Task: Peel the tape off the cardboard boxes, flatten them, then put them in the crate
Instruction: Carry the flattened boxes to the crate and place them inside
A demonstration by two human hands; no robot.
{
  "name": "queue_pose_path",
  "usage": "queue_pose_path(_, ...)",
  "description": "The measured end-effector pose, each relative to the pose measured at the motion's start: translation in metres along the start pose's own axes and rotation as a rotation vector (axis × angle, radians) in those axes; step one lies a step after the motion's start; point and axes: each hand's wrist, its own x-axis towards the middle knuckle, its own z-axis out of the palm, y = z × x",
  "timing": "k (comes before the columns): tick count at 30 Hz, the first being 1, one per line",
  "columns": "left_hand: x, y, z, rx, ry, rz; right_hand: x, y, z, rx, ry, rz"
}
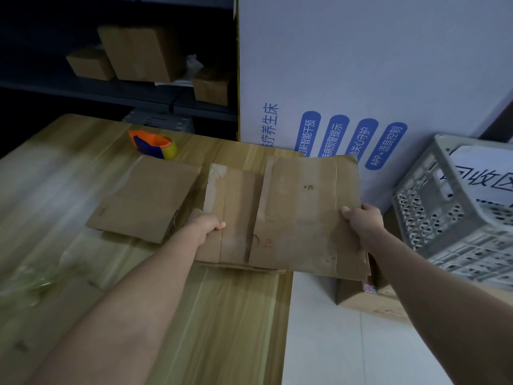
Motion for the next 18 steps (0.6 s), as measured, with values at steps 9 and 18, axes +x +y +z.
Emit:
queue_pose_path(9, -0.055, 0.025, -0.049, -0.130, -0.102, 0.152, -0.078, -0.003, -0.041, 0.109, 0.126, -0.131)
queue_pose_path(18, -0.137, 0.074, -0.056, -0.172, -0.127, 0.353, -0.150, 0.010, -0.129, 0.186, 0.305, -0.173)
